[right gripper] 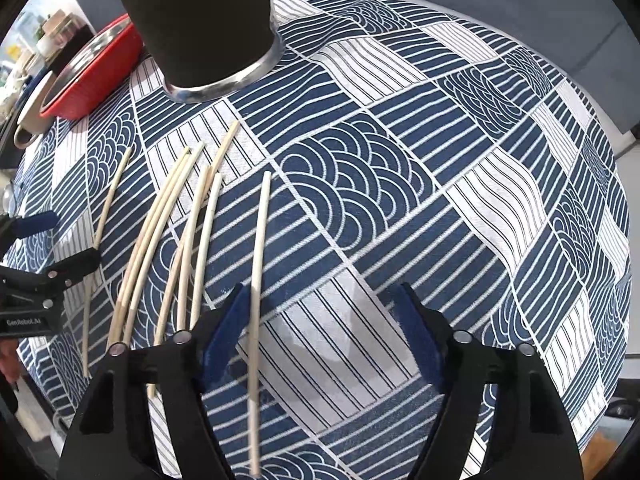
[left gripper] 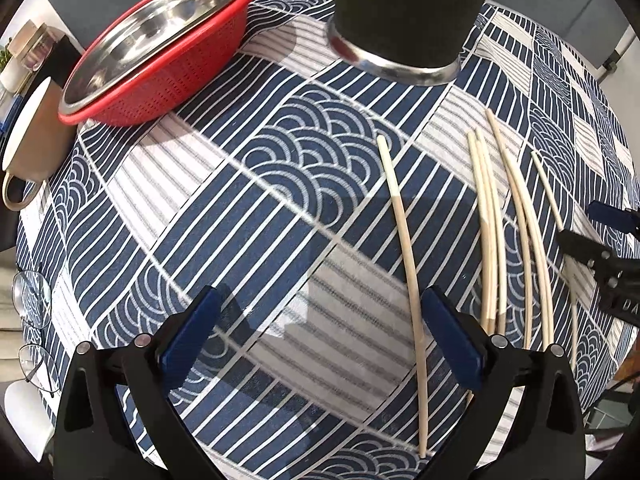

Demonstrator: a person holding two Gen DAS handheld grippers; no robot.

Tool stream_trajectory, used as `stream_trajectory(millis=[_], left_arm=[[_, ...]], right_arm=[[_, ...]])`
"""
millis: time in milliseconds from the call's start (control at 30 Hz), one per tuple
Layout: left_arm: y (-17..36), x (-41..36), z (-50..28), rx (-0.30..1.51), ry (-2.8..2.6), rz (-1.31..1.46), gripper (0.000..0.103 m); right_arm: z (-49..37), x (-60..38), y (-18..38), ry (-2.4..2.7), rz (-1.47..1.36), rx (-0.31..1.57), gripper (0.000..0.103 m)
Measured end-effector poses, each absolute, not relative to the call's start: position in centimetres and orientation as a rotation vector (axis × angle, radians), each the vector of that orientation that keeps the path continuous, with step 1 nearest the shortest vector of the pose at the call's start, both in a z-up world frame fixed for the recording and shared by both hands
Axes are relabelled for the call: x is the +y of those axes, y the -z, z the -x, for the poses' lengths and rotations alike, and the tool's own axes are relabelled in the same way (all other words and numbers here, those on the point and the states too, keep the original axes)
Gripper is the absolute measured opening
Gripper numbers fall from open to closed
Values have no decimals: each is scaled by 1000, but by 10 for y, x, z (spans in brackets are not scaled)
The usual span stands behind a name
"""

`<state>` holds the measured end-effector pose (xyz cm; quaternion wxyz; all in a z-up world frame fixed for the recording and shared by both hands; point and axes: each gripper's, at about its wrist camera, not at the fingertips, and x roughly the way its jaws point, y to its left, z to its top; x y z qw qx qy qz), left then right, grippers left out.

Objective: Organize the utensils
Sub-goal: 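Close the right tool on a chopstick while the left tool grasps another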

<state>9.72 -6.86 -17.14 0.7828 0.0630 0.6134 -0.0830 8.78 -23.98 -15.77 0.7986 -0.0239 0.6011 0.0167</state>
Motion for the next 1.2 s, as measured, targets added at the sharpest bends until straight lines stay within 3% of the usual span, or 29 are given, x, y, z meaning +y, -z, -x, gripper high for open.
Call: stream_trajectory(millis=[267, 567, 667, 967, 1100, 1200], left_arm=[[171, -51, -88, 1324, 189, -141, 89], [166, -28, -82, 1353, 205, -156, 79], [159, -15, -81, 1359, 214, -164, 71], [148, 22, -74, 1376, 216, -153, 35], [147, 48, -72, 1390, 202, -97, 9], [147, 66, -72, 1401, 210, -16, 5]], right_arm=[[-72, -255, 154, -45, 61, 1287, 35], [-74, -262, 149, -23, 51, 1302, 9], [-77, -267, 150, -21, 53, 1310, 4], [-77, -285, 152, -22, 20, 1319, 4], [-78, -292, 153, -25, -13, 1323, 4], [-78, -307, 154, -26, -105, 1335, 4]])
